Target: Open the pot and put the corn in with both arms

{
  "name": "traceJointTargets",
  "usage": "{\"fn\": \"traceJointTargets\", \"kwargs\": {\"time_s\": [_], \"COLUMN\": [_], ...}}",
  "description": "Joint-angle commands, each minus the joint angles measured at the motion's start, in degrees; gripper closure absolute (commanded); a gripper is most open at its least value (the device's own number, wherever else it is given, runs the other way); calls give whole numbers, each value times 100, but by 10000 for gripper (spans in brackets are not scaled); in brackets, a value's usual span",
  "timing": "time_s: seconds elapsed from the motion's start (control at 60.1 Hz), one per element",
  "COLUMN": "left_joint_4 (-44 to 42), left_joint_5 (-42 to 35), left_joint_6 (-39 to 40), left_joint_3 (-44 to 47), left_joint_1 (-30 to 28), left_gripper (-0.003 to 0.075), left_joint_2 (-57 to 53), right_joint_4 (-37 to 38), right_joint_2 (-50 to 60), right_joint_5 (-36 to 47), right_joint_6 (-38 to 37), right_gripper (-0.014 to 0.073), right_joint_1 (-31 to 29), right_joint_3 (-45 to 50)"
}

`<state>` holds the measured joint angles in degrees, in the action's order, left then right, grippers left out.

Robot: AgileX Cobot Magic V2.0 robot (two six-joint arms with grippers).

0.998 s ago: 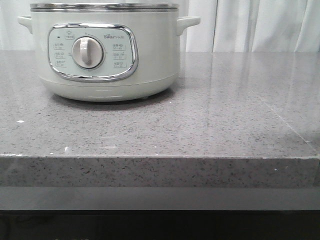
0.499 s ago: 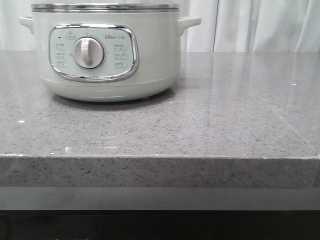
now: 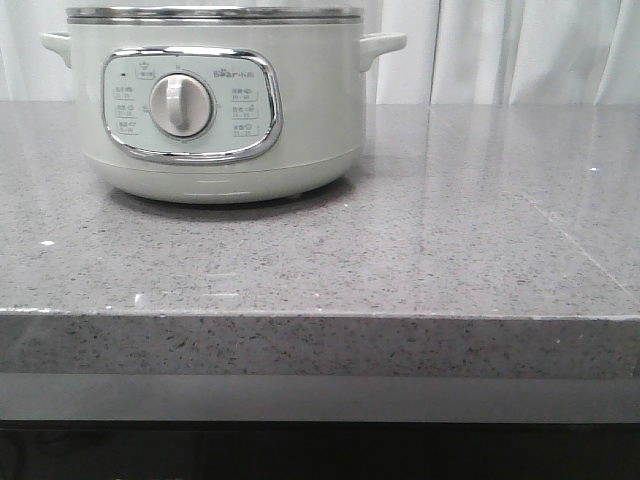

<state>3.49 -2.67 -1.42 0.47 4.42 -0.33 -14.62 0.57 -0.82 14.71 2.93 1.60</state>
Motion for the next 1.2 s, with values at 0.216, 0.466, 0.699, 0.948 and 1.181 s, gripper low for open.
{"fn": "traceJointTargets", "kwargs": {"time_s": [0.216, 0.466, 0.699, 0.948, 1.181], "left_joint_4": [51, 51, 51, 51, 51], "left_joint_5": [-468, -468, -468, -468, -468], "left_joint_6": [10, 10, 10, 10, 10], "left_joint_3": [57, 57, 57, 57, 57], "left_joint_1": [-11, -11, -11, -11, -11], "left_gripper": [741, 741, 741, 741, 741], "left_joint_2": [-89, -89, -89, -89, -89], "right_joint_4": [-35, 1626, 1877, 1765, 1317], "right_joint_2": [124, 124, 124, 124, 129], "right_joint_5": [438, 483, 612, 607, 613], "right_joint_6": [10, -1678, -2533, -2337, -1910], "right_gripper": [662, 662, 662, 662, 662], "right_joint_1": [-14, -18, -21, -51, -56], "right_joint_3": [-67, -67, -62, -62, -62]}}
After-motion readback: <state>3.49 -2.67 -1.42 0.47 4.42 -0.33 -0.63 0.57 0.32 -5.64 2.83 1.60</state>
